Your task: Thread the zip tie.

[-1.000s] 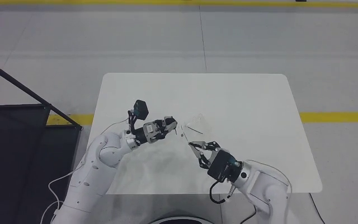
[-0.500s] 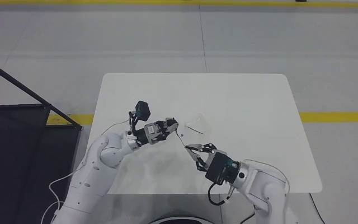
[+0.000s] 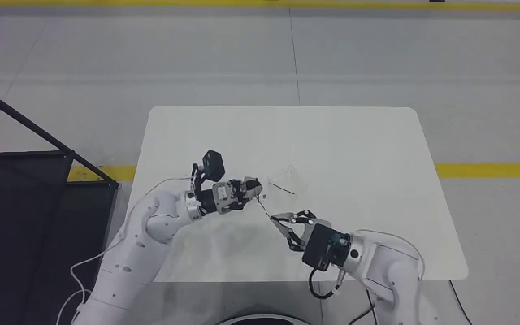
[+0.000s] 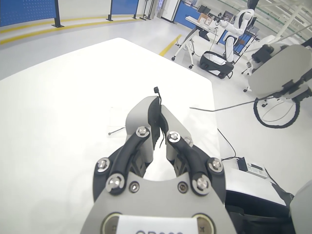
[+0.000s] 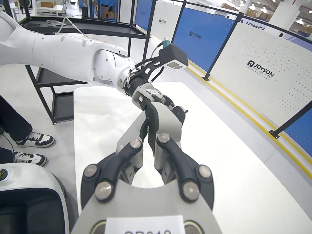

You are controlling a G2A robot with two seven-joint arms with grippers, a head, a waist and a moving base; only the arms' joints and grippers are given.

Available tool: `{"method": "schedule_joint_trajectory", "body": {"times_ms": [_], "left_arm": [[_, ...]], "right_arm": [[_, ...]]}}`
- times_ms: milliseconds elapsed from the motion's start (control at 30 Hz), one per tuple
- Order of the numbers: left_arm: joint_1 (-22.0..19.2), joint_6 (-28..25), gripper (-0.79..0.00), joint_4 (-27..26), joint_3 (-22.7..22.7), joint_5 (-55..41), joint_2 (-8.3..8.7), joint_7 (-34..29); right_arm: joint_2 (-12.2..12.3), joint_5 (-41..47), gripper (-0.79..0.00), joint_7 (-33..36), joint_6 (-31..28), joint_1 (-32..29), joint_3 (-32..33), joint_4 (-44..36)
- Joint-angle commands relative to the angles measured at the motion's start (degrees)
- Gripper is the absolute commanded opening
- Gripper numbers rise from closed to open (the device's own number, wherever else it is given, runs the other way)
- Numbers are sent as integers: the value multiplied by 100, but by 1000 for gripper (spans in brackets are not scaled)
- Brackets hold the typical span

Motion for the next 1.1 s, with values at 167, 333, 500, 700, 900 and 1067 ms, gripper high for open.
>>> {"method": "schedule_joint_trajectory", "body": {"times_ms": [167,333,500,700,900,1067], "left_arm": [[32,-29,-785,-39,57,135,24,118],[23,-34,-785,-21,99,176,38,185],[6,-39,-785,-6,130,216,52,254],[-14,-35,-785,-2,172,254,69,304],[-22,-56,-785,-7,198,286,90,349],[-17,-59,-785,-21,205,293,108,392]], "right_arm": [[49,177,-785,141,221,55,-85,29],[102,246,-785,100,268,14,-53,-6],[152,277,-785,72,314,1,-59,-11],[205,365,-785,117,351,51,-82,47],[254,498,-785,190,405,99,-110,87],[292,631,-785,218,482,111,-115,109]]}}
